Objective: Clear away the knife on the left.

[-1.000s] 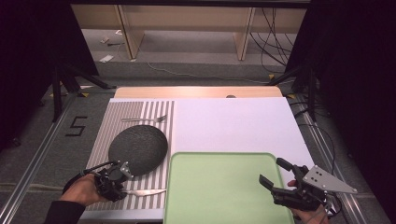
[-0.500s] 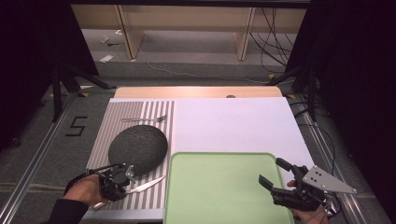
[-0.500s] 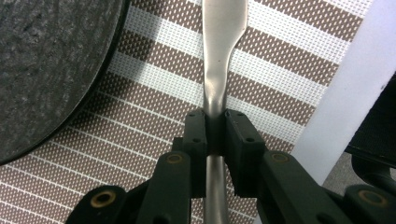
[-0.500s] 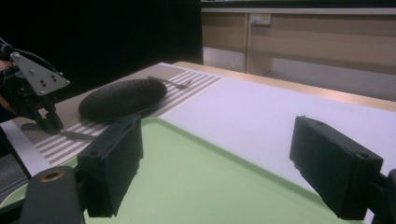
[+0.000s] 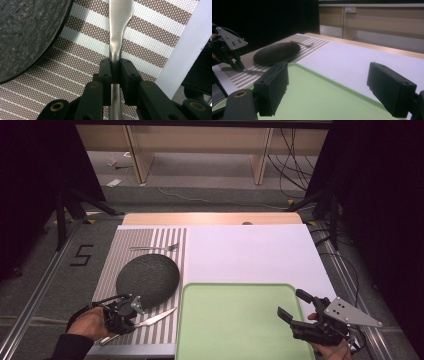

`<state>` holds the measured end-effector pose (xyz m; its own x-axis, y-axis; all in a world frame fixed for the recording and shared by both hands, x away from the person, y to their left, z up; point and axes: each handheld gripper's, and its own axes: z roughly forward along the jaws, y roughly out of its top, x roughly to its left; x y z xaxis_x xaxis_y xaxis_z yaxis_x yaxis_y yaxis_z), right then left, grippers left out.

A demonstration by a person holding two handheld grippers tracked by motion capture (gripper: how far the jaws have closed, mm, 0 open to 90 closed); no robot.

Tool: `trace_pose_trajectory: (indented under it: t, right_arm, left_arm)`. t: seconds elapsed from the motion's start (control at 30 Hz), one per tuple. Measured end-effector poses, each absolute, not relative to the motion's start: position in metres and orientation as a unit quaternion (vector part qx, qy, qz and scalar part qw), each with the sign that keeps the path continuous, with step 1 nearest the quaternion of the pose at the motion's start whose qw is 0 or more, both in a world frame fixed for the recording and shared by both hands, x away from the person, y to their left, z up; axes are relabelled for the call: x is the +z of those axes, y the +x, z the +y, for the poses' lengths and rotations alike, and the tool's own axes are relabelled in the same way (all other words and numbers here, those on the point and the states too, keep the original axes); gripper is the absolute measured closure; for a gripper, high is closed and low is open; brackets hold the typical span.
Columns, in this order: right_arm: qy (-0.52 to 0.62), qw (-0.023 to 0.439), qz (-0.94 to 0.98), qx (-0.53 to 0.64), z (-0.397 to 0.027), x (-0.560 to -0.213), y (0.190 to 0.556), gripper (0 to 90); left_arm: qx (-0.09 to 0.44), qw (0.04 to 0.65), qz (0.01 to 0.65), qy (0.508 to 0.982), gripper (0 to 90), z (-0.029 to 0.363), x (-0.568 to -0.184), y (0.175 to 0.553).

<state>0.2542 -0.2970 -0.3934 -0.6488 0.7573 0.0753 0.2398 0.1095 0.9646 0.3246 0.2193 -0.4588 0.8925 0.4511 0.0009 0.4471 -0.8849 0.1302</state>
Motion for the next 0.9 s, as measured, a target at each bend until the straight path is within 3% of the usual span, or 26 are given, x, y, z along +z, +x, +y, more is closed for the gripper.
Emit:
trace_pose_trajectory:
  t: [0.5,0.9]
  right_arm:
    - [0.355,0.227,0.710,0.564,-0.298,-0.394,0.255,18.5]
    - [0.355,0.227,0.709,0.565,-0.298,-0.394,0.255,18.5]
  left_arm:
    - [0.009,0.072,0.274,0.959,79.9,0.213,-0.441,0.323]
    - [-0.004,0.157,0.307,0.939,79.9,0.182,-0.414,0.317]
